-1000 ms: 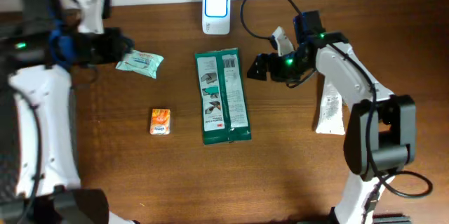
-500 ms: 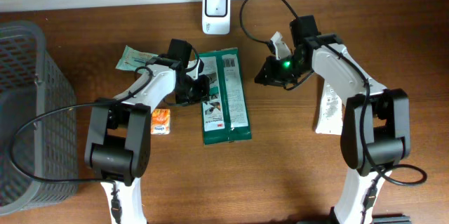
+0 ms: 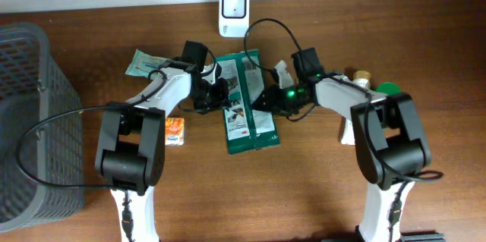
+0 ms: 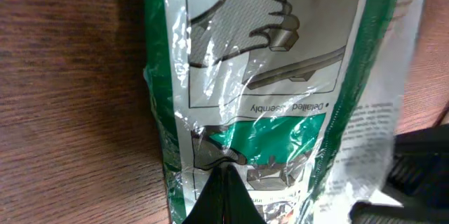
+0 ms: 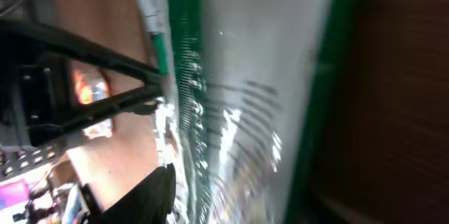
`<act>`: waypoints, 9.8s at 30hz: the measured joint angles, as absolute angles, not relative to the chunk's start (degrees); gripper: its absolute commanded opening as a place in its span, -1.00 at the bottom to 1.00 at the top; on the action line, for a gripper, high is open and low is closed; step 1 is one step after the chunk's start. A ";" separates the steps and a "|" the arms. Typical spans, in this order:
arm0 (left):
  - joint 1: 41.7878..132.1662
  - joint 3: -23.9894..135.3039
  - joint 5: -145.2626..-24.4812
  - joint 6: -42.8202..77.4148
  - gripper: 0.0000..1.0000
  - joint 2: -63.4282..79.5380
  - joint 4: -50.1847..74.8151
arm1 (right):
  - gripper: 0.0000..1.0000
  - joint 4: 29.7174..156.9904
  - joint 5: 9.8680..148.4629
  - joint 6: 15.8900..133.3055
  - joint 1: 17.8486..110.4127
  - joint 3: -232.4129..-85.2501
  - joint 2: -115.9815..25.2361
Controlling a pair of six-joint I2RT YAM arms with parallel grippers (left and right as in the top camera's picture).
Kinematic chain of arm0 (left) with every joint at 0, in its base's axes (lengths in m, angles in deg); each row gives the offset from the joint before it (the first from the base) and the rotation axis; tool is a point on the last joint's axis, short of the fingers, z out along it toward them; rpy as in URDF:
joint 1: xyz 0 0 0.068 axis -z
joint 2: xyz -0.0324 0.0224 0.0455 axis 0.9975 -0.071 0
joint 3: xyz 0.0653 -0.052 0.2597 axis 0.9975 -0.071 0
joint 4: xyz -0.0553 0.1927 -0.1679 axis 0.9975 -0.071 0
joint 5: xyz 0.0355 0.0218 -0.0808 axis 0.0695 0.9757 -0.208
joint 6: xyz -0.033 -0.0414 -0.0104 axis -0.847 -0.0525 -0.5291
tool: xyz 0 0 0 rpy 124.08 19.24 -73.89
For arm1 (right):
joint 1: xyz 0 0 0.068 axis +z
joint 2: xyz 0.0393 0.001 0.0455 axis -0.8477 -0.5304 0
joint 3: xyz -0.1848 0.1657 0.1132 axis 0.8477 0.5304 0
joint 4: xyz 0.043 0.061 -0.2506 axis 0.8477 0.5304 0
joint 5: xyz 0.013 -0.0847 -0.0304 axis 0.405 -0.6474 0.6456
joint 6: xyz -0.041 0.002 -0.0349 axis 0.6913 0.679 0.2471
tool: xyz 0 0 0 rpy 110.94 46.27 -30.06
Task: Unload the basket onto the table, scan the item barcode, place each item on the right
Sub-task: 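Grasp the green-and-white packet with both grippers and lift it, then hold the green packet with the right gripper up to the scanner, then lay the green packet on the table at right and release, then grasp the orange snack packet with the right gripper, then raise the orange packet to the scanner with the right gripper, then drop the orange packet onto the green packet at right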
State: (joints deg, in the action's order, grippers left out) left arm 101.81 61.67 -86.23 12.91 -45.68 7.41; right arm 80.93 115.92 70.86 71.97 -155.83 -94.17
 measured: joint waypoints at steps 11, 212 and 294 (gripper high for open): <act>101.50 61.73 -86.66 13.20 -1.00 -45.66 7.12 | -0.91 76.62 121.23 72.74 73.02 -154.67 -95.79; 78.40 64.60 -64.24 21.44 0.98 -23.10 -6.62 | -0.74 117.32 106.19 99.12 78.63 -178.03 -103.37; 78.40 64.60 -64.24 21.42 0.98 -23.15 -6.58 | 0.15 120.47 73.89 71.97 58.74 -163.24 -82.61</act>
